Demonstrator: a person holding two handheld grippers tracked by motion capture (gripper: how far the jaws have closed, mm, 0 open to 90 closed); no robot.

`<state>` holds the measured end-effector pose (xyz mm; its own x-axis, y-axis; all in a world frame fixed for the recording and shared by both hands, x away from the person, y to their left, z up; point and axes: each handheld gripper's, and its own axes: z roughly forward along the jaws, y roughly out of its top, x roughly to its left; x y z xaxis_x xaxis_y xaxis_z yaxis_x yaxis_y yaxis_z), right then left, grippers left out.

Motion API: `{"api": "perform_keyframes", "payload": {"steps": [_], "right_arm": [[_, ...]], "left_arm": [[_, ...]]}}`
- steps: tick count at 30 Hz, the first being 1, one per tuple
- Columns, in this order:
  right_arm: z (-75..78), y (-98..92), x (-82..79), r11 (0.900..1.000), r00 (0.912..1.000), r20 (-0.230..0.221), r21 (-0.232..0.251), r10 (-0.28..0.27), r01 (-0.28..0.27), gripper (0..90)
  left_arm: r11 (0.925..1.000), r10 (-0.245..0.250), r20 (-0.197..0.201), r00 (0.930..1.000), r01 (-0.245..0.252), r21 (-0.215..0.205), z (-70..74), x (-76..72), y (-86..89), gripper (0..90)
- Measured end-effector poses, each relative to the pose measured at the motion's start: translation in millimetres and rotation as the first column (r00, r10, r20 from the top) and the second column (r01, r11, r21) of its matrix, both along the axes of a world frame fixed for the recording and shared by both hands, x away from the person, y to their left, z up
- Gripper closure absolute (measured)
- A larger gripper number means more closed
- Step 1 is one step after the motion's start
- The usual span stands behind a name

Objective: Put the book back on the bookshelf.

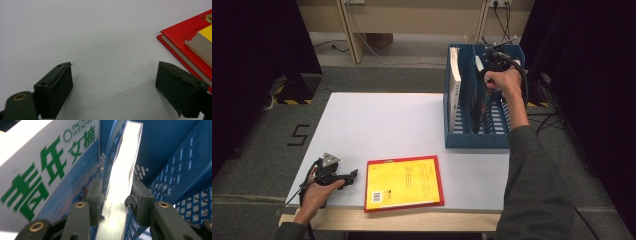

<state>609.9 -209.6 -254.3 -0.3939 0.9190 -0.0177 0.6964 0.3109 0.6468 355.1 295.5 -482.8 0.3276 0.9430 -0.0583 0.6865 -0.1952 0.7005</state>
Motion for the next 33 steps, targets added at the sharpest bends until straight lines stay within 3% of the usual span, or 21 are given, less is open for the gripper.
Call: {"api": "perform_keyframes", "payload": {"steps": [11,15,21,33], "right_arm": [[-4.5,-12.1,-34.1,0.998,0.9987,-0.003,0.031,0.05,-0.05,59.0],[-6.7,-14.5,-44.1,0.998,0.9983,0.001,0.03,0.059,-0.059,65.3],[-8.0,-10.3,-41.8,0.999,0.9987,0.025,0.002,0.045,-0.045,72.4],[-8.6,1.4,-28.3,0.999,0.9991,0.024,-0.02,0.036,-0.036,70.3]], "left_arm": [[1.0,0.001,0.002,1.0,-0.001,-0.002,-0.3,0.0,0.0,13.0],[1.0,0.001,0.002,1.0,-0.001,-0.001,-0.2,0.0,-0.1,13.0],[1.0,0.0,0.002,1.0,0.0,0.0,-0.3,0.1,-0.1,13.0],[1.0,0.002,0.002,1.0,-0.002,-0.003,-0.3,0.2,-0.1,13.0]]}}
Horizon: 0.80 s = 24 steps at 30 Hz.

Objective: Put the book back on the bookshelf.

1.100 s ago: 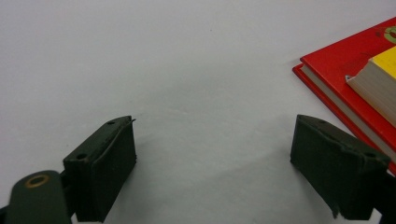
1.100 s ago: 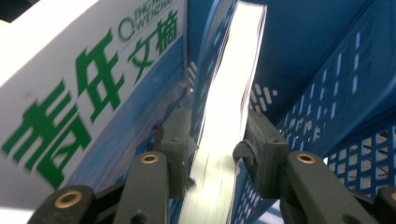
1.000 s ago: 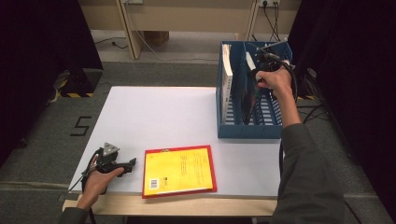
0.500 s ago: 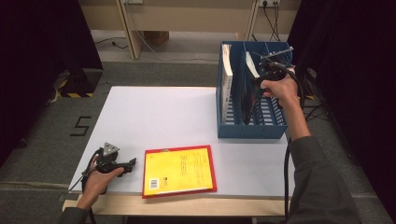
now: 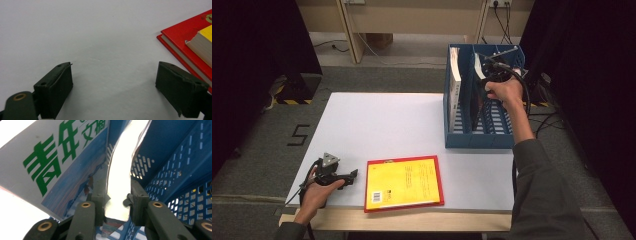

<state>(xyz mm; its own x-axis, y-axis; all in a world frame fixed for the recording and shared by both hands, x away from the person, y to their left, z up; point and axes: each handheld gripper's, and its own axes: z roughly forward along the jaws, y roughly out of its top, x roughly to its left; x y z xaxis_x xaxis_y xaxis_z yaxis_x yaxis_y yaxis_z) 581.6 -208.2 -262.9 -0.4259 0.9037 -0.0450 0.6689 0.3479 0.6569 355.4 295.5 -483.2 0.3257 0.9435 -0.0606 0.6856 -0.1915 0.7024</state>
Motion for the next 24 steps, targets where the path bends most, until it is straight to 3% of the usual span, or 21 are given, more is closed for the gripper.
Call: {"api": "perform_keyframes", "payload": {"steps": [3,6,8,13,18,24], "right_arm": [[-0.1,0.9,-0.6,1.0,1.0,-0.001,0.0,0.003,-0.003,68.2],[1.1,-4.0,-5.1,0.998,0.9999,0.006,0.063,-0.008,0.008,58.8],[1.6,-4.5,-7.0,0.998,0.9999,0.01,0.061,-0.003,0.003,57.4],[8.1,-6.4,-28.4,0.997,0.9985,0.05,0.078,0.02,-0.023,43.7],[11.8,-6.6,-44.0,0.996,0.996,0.081,0.076,0.038,-0.044,40.3],[9.3,-13.0,-67.3,0.99,0.9923,0.114,0.127,0.048,-0.062,36.5]], "left_arm": [[1.0,-0.002,-0.001,1.0,0.002,0.001,0.1,-0.1,0.1,13.0],[1.0,-0.002,-0.001,1.0,0.002,0.001,0.1,0.0,0.2,13.0],[1.0,-0.002,-0.001,1.0,0.002,0.0,0.0,-0.1,0.2,13.0],[1.0,-0.002,-0.001,1.0,0.002,0.001,0.0,-0.1,0.2,12.9],[1.0,-0.004,-0.002,1.0,0.004,0.003,0.1,-0.1,0.4,13.0],[1.0,-0.004,-0.002,1.0,0.004,0.003,0.1,-0.1,0.4,13.0]]}}
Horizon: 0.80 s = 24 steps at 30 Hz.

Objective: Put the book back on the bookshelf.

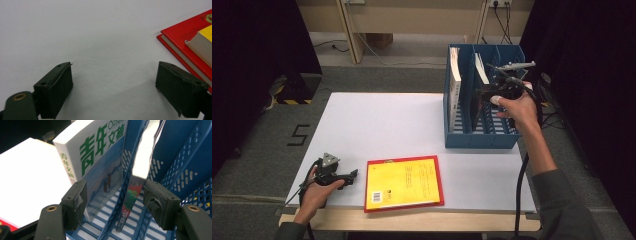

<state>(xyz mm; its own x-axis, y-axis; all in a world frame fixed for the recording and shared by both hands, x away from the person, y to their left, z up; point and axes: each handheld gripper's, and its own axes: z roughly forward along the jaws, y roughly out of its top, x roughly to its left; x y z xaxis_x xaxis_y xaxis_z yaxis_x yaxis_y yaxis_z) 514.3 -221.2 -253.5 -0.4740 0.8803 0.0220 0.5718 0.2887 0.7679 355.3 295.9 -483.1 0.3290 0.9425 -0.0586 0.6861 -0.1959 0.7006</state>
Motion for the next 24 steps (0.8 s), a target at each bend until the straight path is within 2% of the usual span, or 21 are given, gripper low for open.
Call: {"api": "perform_keyframes", "payload": {"steps": [1,2,3,4,5,6,7,8,9,12,18,21,23,24], "right_arm": [[-0.9,-1.5,-2.2,1.0,0.9999,0.012,0.005,0.002,-0.002,35.9],[-1.6,-4.5,-8.7,0.999,0.9996,0.023,0.032,0.014,-0.015,33.0],[-1.6,-4.5,-8.7,0.999,0.9996,0.023,0.032,0.014,-0.015,33.0],[-2.9,-7.4,-16.8,0.997,0.999,0.039,0.069,0.019,-0.022,31.5],[-2.9,-7.4,-16.8,0.997,0.999,0.039,0.069,0.019,-0.022,31.5],[-6.1,-8.4,-25.0,0.995,0.9989,0.039,0.093,0.028,-0.031,28.9],[-6.1,-8.4,-25.0,0.995,0.9989,0.039,0.093,0.028,-0.031,28.9],[-10.7,-7.8,-33.0,0.995,0.9987,0.037,0.09,0.035,-0.038,24.1],[-10.7,-7.8,-33.0,0.995,0.9987,0.037,0.09,0.035,-0.038,24.1],[-21.1,-8.0,-47.8,0.994,0.9981,0.035,0.098,0.051,-0.055,23.3],[-30.8,-7.1,-60.6,0.992,0.9972,0.047,0.107,0.059,-0.064,22.9],[-45.6,-2.7,-69.6,0.989,0.997,0.033,0.127,0.07,-0.073,22.9],[-48.4,-1.8,-70.9,0.989,0.9972,0.028,0.131,0.069,-0.072,22.9],[-56.5,0.1,-74.5,0.988,0.9969,0.024,0.132,0.075,-0.078,22.7]], "left_arm": [[1.0,0.0,0.0,1.0,0.0,0.0,0.0,0.0,0.0,12.9],[1.0,0.0,-0.001,1.0,0.0,0.0,0.0,0.0,0.0,12.9],[1.0,0.0,-0.001,1.0,0.0,0.0,0.0,0.0,0.0,13.0],[1.0,0.0,0.0,1.0,0.0,0.0,0.0,0.0,0.0,12.9],[1.0,0.0,0.0,1.0,0.0,0.0,0.0,0.0,0.0,12.9],[1.0,0.0,0.0,1.0,0.0,0.0,0.0,0.0,0.0,12.9],[1.0,0.0,0.0,1.0,0.0,0.0,0.0,0.0,0.0,13.0],[1.0,0.0,0.0,1.0,0.0,0.0,0.0,-0.1,-0.1,13.0],[1.0,0.0,0.0,1.0,0.0,0.0,0.0,-0.1,-0.1,13.0],[1.0,0.0,0.0,1.0,0.0,0.0,0.0,-0.1,-0.1,13.0],[1.0,0.0,0.0,1.0,0.0,0.001,0.0,-0.1,-0.1,13.0],[1.0,0.0,0.001,1.0,0.0,0.0,-0.1,-0.1,0.0,13.0],[1.0,0.0,0.001,1.0,0.0,0.0,-0.1,-0.1,-0.1,13.0],[1.0,0.0,0.001,1.0,0.0,0.0,-0.1,-0.1,-0.1,13.0]]}}
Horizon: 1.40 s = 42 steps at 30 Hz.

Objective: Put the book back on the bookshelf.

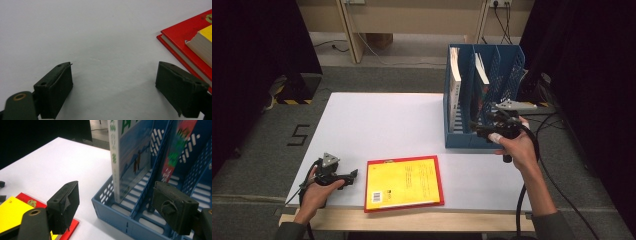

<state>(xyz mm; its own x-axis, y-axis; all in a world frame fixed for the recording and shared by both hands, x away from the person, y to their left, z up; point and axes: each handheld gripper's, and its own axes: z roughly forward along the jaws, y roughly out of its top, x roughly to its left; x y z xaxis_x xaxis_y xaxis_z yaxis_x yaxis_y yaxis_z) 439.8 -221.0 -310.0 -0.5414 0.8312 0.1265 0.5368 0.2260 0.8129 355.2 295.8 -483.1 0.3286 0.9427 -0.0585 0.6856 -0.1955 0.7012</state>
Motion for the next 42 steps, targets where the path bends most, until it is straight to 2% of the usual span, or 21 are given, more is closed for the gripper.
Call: {"api": "perform_keyframes", "payload": {"steps": [5,6,8,9,10,12,13,15,17,21,24,29,32,33,36,42], "right_arm": [[-12.5,4.9,-6.3,1.0,0.9999,0.014,-0.015,0.001,-0.001,20.7],[-18.5,7.8,-10.1,1.0,0.9999,0.012,0.011,0.003,-0.003,20.1],[-21.5,9.2,-11.7,1.0,0.9999,0.016,0.023,0.005,-0.005,19.7],[-26.2,11.5,-14.3,0.999,0.9998,0.016,0.053,0.006,-0.007,19.9],[-31.6,14.6,-15.2,0.999,0.9998,-0.011,0.052,0.014,-0.014,19.5],[-33.8,15.4,-15.5,0.998,0.9995,-0.016,0.056,0.028,-0.027,19.6],[-37.1,16.3,-16.3,0.996,0.9991,-0.023,0.083,0.036,-0.034,19.9],[-40.7,18.0,-17.0,0.996,0.9984,-0.036,0.083,0.044,-0.041,19.9],[-43.8,20.3,-17.7,0.998,0.9986,-0.038,0.06,0.037,-0.034,19.9],[-47.5,24.4,-19.6,0.997,0.9975,-0.048,0.057,0.051,-0.049,19.9],[-52.5,28.0,-20.9,0.995,0.9951,-0.068,0.073,0.072,-0.067,19.9],[-62.4,31.8,-24.1,0.995,0.992,-0.093,0.061,0.086,-0.08,20.2],[-67.7,33.6,-26.1,0.996,0.9906,-0.106,0.045,0.086,-0.082,20.4],[-71.3,36.2,-27.9,0.996,0.9908,-0.106,0.026,0.084,-0.082,20.5],[-74.2,38.4,-29.1,0.996,0.989,-0.114,0.019,0.094,-0.092,20.5],[-86.2,48.1,-33.9,0.993,0.9819,-0.146,0.009,0.121,-0.121,20.4]], "left_arm": [[1.0,0.0,-0.003,1.0,0.0,0.001,0.3,-0.1,0.1,13.0],[1.0,0.0,-0.003,1.0,0.0,0.001,0.3,-0.1,0.0,13.0],[1.0,0.001,-0.001,1.0,-0.001,-0.002,0.2,-0.1,-0.1,13.0],[1.0,0.001,-0.001,1.0,-0.001,-0.001,0.2,-0.1,-0.1,13.0],[1.0,0.001,0.0,1.0,-0.001,-0.003,0.1,-0.2,-0.2,13.0],[1.0,0.0,0.001,1.0,0.0,-0.002,0.1,-0.4,-0.2,13.0],[1.0,-0.002,0.0,1.0,0.002,-0.002,0.2,-0.4,-0.1,13.0],[1.0,-0.003,0.0,1.0,0.003,-0.003,0.2,-0.5,0.0,13.0],[1.0,-0.005,0.002,1.0,0.005,-0.002,0.2,-0.7,0.1,13.1],[1.0,-0.006,0.001,1.0,0.006,-0.002,0.3,-0.8,0.1,13.1],[0.9999,-0.012,-0.001,0.9999,0.012,-0.003,0.4,-1.1,0.6,13.1],[0.9997,-0.025,0.002,0.9997,0.025,-0.004,0.3,-2.3,1.3,13.1],[0.9997,-0.026,0.006,0.9996,0.026,-0.004,0.0,-3.0,1.4,13.1],[0.9996,-0.027,0.007,0.9996,0.027,-0.004,0.0,-3.2,1.5,13.1],[0.9995,-0.03,0.008,0.9995,0.03,-0.005,-0.1,-3.5,1.9,13.1],[0.9995,-0.032,0.011,0.9994,0.032,-0.009,-0.4,-4.5,2.1,13.2]]}}
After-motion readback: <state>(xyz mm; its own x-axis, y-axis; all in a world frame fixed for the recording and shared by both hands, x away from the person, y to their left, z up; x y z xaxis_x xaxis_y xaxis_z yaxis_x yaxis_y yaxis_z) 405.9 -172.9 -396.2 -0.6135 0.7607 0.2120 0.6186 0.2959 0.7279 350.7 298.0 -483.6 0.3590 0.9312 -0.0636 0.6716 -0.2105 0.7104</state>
